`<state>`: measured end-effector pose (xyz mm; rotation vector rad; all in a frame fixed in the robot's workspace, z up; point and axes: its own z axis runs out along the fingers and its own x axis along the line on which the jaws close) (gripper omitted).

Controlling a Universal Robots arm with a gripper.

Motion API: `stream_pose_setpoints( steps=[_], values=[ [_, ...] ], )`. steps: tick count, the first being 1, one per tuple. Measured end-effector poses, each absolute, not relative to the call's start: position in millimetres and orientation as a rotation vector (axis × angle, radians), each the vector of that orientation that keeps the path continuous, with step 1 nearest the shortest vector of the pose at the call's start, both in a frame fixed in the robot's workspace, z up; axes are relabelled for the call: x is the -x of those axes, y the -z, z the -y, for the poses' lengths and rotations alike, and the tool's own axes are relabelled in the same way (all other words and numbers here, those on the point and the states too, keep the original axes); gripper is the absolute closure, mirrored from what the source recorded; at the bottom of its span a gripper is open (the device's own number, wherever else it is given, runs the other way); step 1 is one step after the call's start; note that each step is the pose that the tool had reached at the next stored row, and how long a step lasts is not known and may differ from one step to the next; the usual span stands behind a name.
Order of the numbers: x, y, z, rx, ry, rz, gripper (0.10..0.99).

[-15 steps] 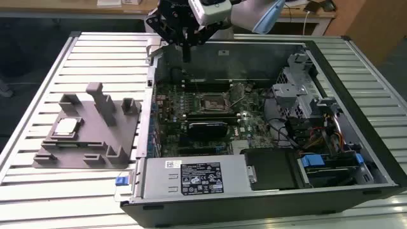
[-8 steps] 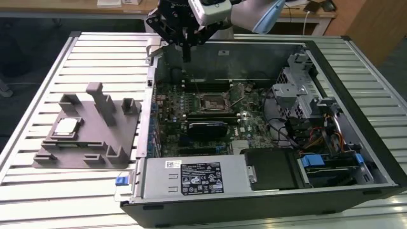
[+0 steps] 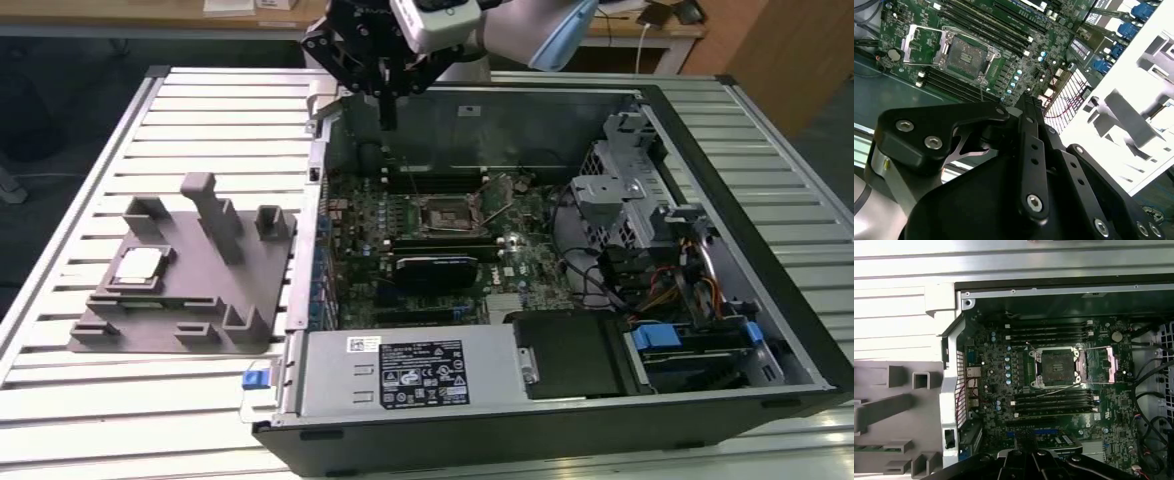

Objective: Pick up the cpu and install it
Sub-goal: 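Reach for the cpu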

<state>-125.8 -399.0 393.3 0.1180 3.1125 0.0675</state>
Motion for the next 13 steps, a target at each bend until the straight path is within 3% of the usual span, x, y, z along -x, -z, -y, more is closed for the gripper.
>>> stream_pose_setpoints(
  steps=[13],
  values=[
    [137,-393,399,-0.118,-0.068,-3.113,0.98]
  ],
)
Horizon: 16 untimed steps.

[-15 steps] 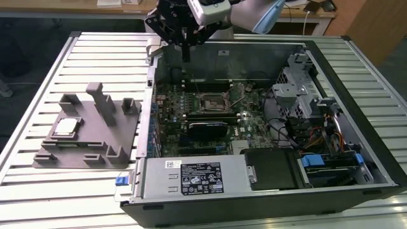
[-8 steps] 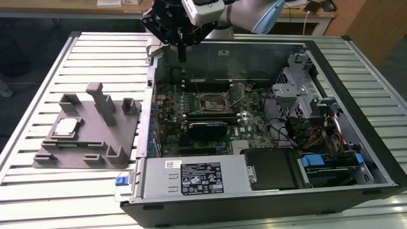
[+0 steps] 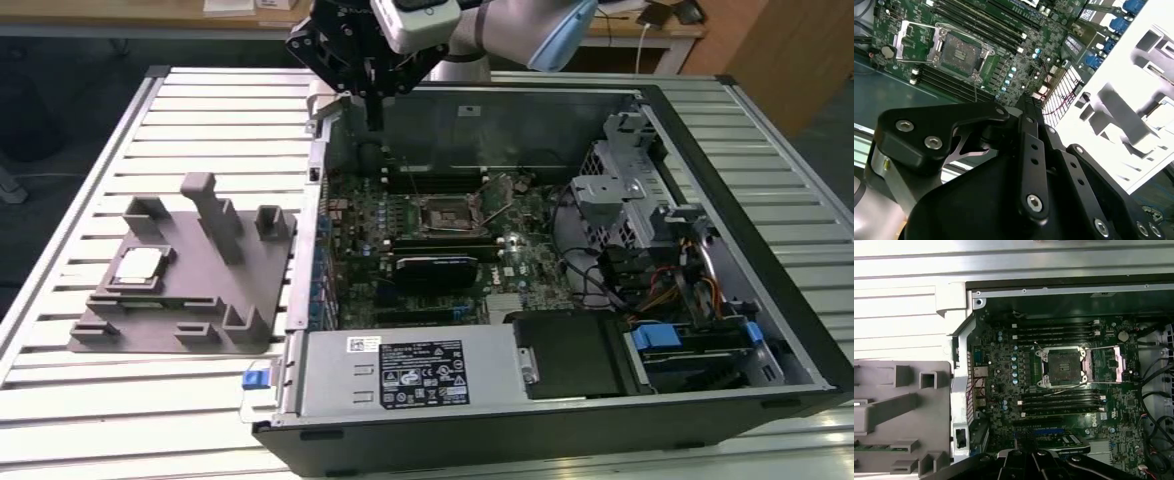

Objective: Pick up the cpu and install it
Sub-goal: 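Reach for the cpu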

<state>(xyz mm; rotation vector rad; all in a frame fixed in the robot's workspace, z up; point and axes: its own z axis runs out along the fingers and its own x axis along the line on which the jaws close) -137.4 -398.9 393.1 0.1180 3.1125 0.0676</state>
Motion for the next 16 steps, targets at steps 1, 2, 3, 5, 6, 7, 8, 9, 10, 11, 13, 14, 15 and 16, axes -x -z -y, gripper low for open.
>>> stream_pose_setpoints(
  steps=[1,2,3,5,6,7,8,9,10,11,13,14,15,16],
  values=[
    [139,-393,399,-0.118,-0.068,-3.113,0.98],
    [140,-393,399,-0.118,-0.068,-3.113,0.98],
    [141,-393,399,-0.118,-0.068,-3.112,0.98],
    [143,-393,399,-0.118,-0.068,-3.113,0.98],
    [144,-393,399,-0.118,-0.068,-3.113,0.98],
    [145,-393,399,-0.118,-0.068,-3.112,0.98],
    [147,-393,399,-0.118,-0.068,-3.113,0.98],
    [148,-393,399,-0.118,-0.068,-3.112,0.98],
    [150,-393,399,-0.118,-0.068,-3.112,0.98],
    [151,-393,399,-0.118,-0.068,-3.112,0.98],
    [155,-393,399,-0.118,-0.068,-3.112,0.98],
    [157,-393,399,-0.118,-0.068,-3.112,0.98],
    [158,-392,399,-0.118,-0.068,-3.112,0.98],
    [160,-392,399,-0.118,-0.068,-3.112,0.98]
  ],
)
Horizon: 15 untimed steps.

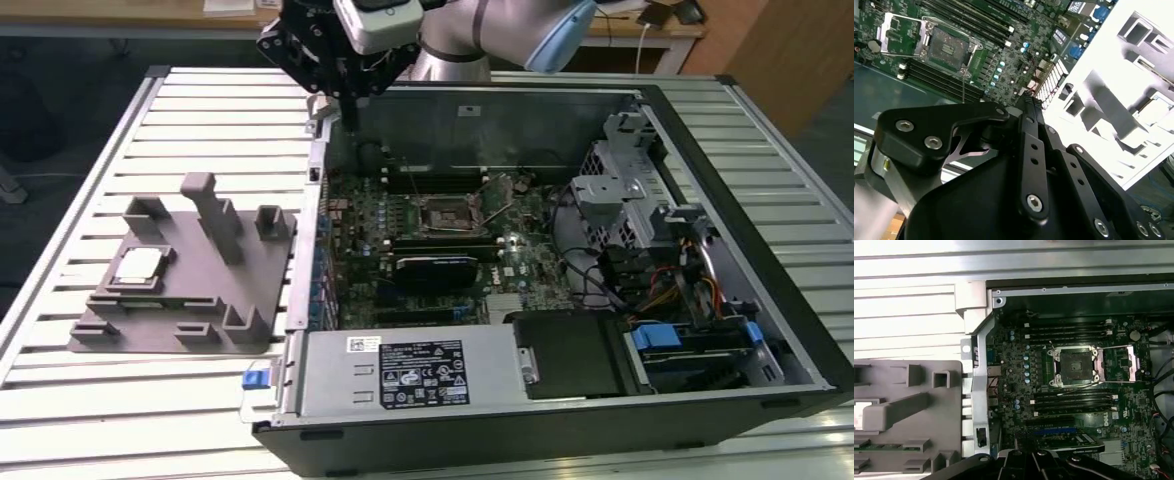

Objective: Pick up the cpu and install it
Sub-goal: 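Reach for the cpu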

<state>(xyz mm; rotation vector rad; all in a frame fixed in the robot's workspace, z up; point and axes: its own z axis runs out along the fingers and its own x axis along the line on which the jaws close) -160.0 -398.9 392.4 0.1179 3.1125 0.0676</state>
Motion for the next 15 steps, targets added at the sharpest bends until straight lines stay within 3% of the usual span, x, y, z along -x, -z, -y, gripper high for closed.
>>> stream_pose_setpoints(
  steps=[15],
  values=[
    [186,-387,399,-0.118,-0.068,-3.112,0.98]
  ],
)
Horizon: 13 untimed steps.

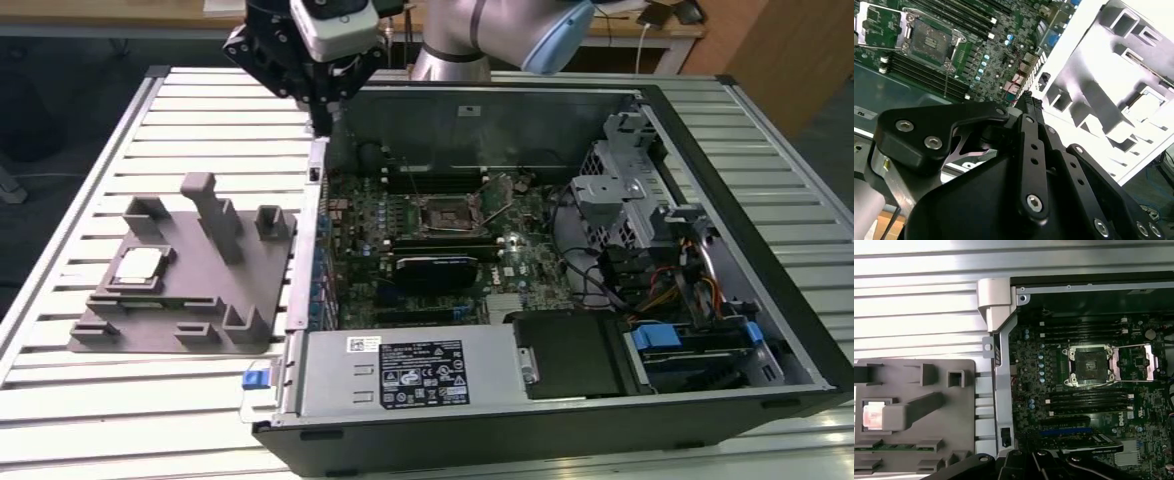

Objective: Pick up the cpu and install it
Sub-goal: 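Reach for the cpu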

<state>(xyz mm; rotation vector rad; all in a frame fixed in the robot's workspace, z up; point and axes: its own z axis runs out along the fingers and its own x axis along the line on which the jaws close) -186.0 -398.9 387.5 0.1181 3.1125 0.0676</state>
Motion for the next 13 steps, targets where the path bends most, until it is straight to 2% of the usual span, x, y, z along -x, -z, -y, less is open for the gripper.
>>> stream_pose_setpoints(
  steps=[13],
  values=[
    [210,-386,399,-0.118,-0.068,-3.113,0.98]
  ],
)
